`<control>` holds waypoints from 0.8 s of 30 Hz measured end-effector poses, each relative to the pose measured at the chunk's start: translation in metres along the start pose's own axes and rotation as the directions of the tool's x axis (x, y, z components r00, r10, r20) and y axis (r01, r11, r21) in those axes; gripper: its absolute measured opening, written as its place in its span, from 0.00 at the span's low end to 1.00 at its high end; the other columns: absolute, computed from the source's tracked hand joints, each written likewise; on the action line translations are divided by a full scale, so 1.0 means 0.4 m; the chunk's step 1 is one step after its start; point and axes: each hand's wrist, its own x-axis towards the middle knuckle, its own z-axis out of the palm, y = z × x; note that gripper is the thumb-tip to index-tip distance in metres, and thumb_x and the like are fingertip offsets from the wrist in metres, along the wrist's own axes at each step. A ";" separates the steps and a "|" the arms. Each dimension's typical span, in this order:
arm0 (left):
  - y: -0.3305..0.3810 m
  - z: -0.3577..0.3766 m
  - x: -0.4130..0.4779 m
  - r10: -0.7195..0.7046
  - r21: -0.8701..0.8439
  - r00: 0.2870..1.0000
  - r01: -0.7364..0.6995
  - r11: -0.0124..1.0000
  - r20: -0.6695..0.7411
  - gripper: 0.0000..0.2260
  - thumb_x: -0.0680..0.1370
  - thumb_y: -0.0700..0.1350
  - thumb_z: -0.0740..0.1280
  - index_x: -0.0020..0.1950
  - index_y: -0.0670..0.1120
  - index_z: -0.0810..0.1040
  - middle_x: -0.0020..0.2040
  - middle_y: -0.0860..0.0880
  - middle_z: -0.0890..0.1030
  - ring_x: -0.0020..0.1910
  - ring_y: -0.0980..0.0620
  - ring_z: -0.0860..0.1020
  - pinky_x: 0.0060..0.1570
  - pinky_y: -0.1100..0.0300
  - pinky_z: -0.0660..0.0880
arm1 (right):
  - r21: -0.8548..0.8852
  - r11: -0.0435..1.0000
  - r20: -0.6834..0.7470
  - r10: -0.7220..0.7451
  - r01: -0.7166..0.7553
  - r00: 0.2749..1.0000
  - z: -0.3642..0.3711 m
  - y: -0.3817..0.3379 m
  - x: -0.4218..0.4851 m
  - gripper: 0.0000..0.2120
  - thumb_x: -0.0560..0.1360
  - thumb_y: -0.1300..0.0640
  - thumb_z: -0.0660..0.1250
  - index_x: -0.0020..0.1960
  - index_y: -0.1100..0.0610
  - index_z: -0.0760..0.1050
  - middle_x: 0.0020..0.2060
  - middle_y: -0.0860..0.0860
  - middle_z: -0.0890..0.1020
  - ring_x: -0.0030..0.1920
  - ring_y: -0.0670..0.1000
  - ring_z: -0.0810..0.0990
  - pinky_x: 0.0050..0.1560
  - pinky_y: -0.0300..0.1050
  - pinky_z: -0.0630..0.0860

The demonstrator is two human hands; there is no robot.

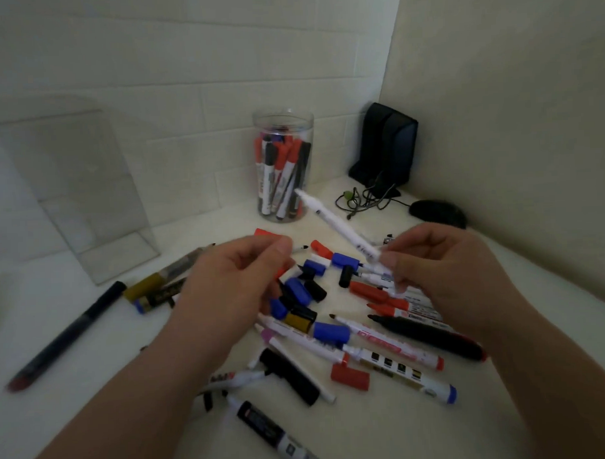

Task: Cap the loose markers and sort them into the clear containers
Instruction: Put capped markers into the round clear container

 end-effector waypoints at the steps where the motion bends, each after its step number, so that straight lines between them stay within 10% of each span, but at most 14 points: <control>1: 0.004 0.008 -0.007 -0.037 -0.066 0.997 0.042 0.997 0.072 0.10 0.76 0.58 0.67 0.48 0.55 0.86 0.37 0.51 0.84 0.33 0.54 0.79 0.37 0.58 0.80 | 0.010 1.000 0.054 -0.012 0.012 0.998 0.024 -0.012 -0.013 0.05 0.71 0.59 0.74 0.46 0.56 0.81 0.35 0.50 0.86 0.32 0.48 0.83 0.35 0.35 0.79; 11: 0.004 0.002 0.019 -0.229 -0.720 0.950 0.309 0.622 0.211 0.15 0.80 0.48 0.66 0.54 0.36 0.82 0.40 0.42 0.84 0.40 0.48 0.84 0.42 0.56 0.83 | 0.322 0.942 0.098 0.066 -0.094 0.993 0.091 -0.038 -0.005 0.11 0.73 0.53 0.68 0.45 0.61 0.81 0.41 0.58 0.86 0.36 0.57 0.78 0.36 0.48 0.73; 17: -0.010 -0.005 0.030 -0.212 -0.718 0.959 0.282 0.636 0.189 0.14 0.81 0.47 0.65 0.55 0.36 0.82 0.43 0.41 0.85 0.42 0.47 0.84 0.44 0.53 0.84 | -0.507 0.845 0.116 -0.131 0.173 0.984 0.097 -0.031 0.130 0.05 0.77 0.57 0.70 0.49 0.46 0.81 0.42 0.41 0.84 0.43 0.40 0.81 0.47 0.36 0.74; 24: -0.014 -0.003 0.036 -0.276 -0.806 0.961 0.142 0.575 -0.028 0.10 0.81 0.48 0.67 0.60 0.49 0.82 0.30 0.50 0.80 0.31 0.50 0.79 0.36 0.54 0.80 | -0.685 0.570 0.490 -0.099 0.454 0.866 0.163 -0.057 0.232 0.10 0.76 0.56 0.69 0.55 0.45 0.81 0.47 0.39 0.80 0.43 0.38 0.76 0.45 0.35 0.70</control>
